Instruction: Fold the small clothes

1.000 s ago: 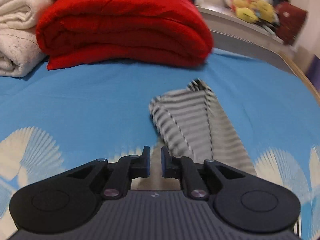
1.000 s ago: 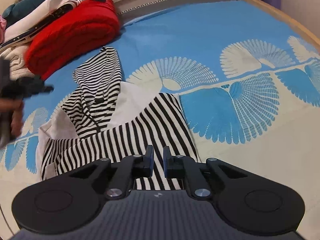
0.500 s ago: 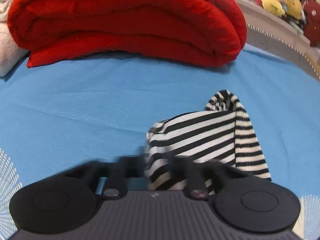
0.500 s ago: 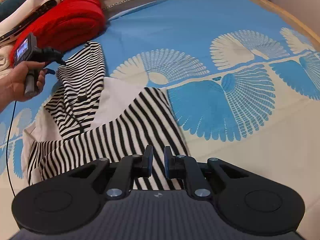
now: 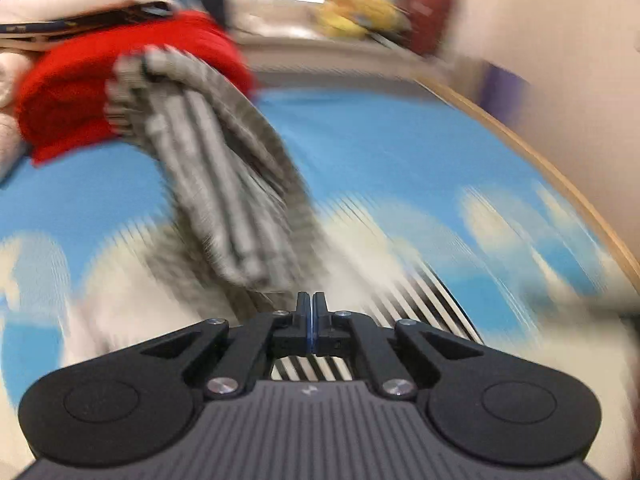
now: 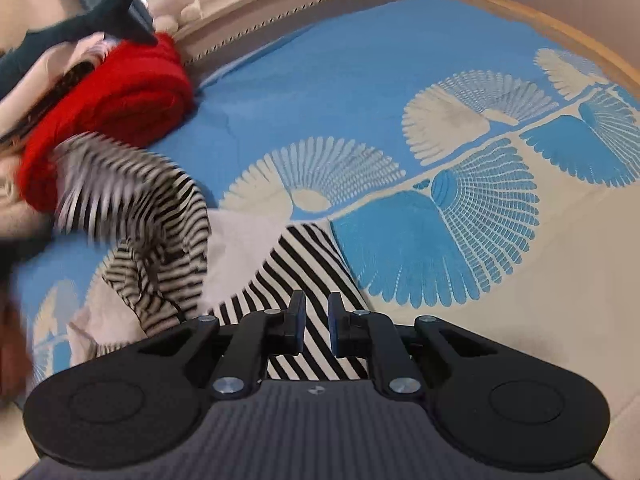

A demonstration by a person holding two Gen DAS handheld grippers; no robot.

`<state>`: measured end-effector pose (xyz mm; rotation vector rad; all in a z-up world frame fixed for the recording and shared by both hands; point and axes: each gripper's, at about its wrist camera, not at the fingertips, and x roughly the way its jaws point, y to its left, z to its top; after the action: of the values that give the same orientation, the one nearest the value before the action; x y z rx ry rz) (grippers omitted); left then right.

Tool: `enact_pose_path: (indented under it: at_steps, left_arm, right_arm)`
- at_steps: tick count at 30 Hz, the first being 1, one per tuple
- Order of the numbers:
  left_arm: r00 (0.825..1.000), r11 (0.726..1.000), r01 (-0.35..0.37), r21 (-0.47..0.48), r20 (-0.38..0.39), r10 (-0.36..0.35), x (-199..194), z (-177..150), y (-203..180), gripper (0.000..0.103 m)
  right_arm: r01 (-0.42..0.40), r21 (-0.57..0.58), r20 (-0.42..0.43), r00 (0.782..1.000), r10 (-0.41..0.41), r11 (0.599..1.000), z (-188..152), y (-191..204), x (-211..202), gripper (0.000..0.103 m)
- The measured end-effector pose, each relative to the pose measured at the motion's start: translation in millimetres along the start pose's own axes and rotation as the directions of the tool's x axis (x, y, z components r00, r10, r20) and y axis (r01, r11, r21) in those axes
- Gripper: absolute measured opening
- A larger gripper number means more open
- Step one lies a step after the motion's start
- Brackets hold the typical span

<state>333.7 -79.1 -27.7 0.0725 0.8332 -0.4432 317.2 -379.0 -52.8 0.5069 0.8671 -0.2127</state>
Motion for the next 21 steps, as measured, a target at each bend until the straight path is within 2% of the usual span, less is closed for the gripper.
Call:
enact_pose_path:
  at_steps: [1, 2, 3, 4, 7, 9, 10, 11, 13, 16, 17, 18, 19, 21]
  left_arm:
    - [0.998, 0.999, 0.038, 0.010, -0.057, -0.037, -13, -24, -14, 0.004]
    - [0.988, 0.997, 0.071, 0.015, -0.140, -0.068, -26, -52, -28, 0.009]
    - [0.980, 0.997, 0.077, 0.024, -0.183, -0.071, -36, -68, -36, 0.012]
    - [0.980, 0.997, 0.069, 0.034, -0.190, -0.061, -51, -82, -41, 0.014]
    - [0.997, 0.999, 0.039, -0.007, -0.072, -0.040, -83, -79, -25, 0.015]
    - [0.999, 0.994, -0.046, -0.102, -0.011, 0.045, -84, -56, 3, 0.017]
    - [0.997, 0.985, -0.075, -0.158, -0.019, 0.073, -79, -48, 16, 0.023]
    - [0.995, 0.967, -0.102, -0.233, -0.044, 0.094, -70, -40, 33, 0.031]
    - [0.989, 0.928, -0.133, -0.347, -0.110, 0.101, -45, -33, 66, 0.036]
    - [0.982, 0.863, -0.154, -0.482, -0.169, 0.081, -10, -51, 101, 0.048]
    - [0.975, 0.818, -0.170, -0.550, -0.213, 0.059, 4, -61, 112, 0.048]
    - [0.975, 0.780, -0.149, -0.607, -0.224, 0.012, 14, -65, 122, 0.048]
    - [0.975, 0.753, -0.115, -0.648, -0.217, -0.038, 21, -68, 133, 0.050]
    - [0.970, 0.693, -0.101, -0.714, -0.226, -0.092, 38, -72, 142, 0.050]
  right_arm:
    - [-0.001, 0.005, 0.011, 1.000, 0.001, 1.000, 0, 0, -3, 0.012]
    - [-0.002, 0.008, 0.020, 1.000, 0.002, 1.000, -1, -1, -6, 0.012]
    - [-0.009, 0.012, 0.026, 1.000, 0.009, 1.000, -1, -1, -9, 0.012]
    - [-0.020, 0.016, 0.031, 0.999, 0.020, 1.000, -3, -2, -12, 0.012]
    - [-0.040, 0.012, 0.034, 0.999, 0.039, 0.999, -7, -2, -16, 0.012]
    - [-0.062, 0.013, 0.023, 0.998, 0.061, 0.998, -10, 1, -15, 0.012]
    - [-0.073, 0.016, 0.015, 0.997, 0.072, 0.997, -12, 2, -12, 0.012]
    - [-0.082, 0.019, 0.007, 0.997, 0.082, 0.996, -14, 5, -10, 0.012]
    - [-0.104, 0.026, -0.015, 0.994, 0.105, 0.994, -18, 11, -4, 0.012]
    - [-0.152, 0.047, -0.063, 0.986, 0.154, 0.987, -26, 22, 10, 0.012]
    - [-0.164, 0.052, -0.079, 0.983, 0.168, 0.985, -30, 28, 15, 0.012]
    - [-0.176, 0.056, -0.093, 0.979, 0.181, 0.983, -34, 32, 20, 0.012]
    - [-0.190, 0.061, -0.109, 0.975, 0.195, 0.980, -37, 36, 26, 0.012]
    - [-0.204, 0.065, -0.141, 0.967, 0.211, 0.977, -44, 43, 37, 0.012]
